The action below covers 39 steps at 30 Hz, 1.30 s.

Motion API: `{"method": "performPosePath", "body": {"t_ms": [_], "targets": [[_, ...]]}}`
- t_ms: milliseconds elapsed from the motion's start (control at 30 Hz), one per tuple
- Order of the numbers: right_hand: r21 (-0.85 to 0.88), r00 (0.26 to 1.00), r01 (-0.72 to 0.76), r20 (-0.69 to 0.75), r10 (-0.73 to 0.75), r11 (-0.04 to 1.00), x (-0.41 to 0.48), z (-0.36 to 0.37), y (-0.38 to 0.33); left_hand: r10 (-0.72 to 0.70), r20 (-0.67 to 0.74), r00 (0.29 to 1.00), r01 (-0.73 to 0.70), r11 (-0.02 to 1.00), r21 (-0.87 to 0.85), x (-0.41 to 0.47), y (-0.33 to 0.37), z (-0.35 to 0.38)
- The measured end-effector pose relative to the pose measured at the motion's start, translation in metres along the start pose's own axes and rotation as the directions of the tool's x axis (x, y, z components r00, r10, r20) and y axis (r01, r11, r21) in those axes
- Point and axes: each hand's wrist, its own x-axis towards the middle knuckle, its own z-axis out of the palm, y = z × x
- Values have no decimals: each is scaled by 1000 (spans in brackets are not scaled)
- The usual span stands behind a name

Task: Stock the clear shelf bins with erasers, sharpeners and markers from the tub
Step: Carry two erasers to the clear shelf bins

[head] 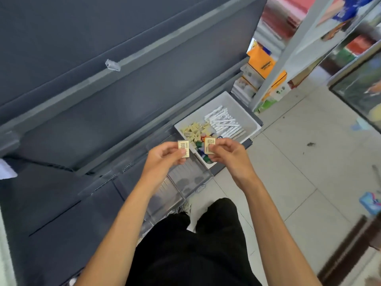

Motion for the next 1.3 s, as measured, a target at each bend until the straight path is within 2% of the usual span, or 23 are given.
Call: {"method": "performPosePath", "body": {"t_ms": [167,267,433,533,700,1033,1167,1300], "targets": [[-48,987,-27,158,35,998,29,8,7,-60,-172,983,52,997,-48,-3,-13,-3],[-90,946,-59,314,85,994,49,14,18,-85,-316,945,59,994,-90,-15,-22,-3],[-150,893,-68,432,128,986,76,18,39,-110,-451,886,78,993,-89,-25,-45,4],[-190,849,-77,502,165,979,79,28,53,-127,-482,867,78,989,-122,-27,-64,5],[-173,841,-90,514,168,981,93,54,91,-153,-524,838,65,981,-184,-14,-117,-11],[-191,867,-105,463,184,976,132,80,238,-166,-513,842,31,965,-260,23,-274,-58],[-197,866,-49,480,140,979,146,92,268,-84,-506,859,-71,958,-279,45,-309,-72],[-133,860,94,510,-13,987,169,113,278,84,-506,859,-232,943,-238,77,-329,-89]]}}
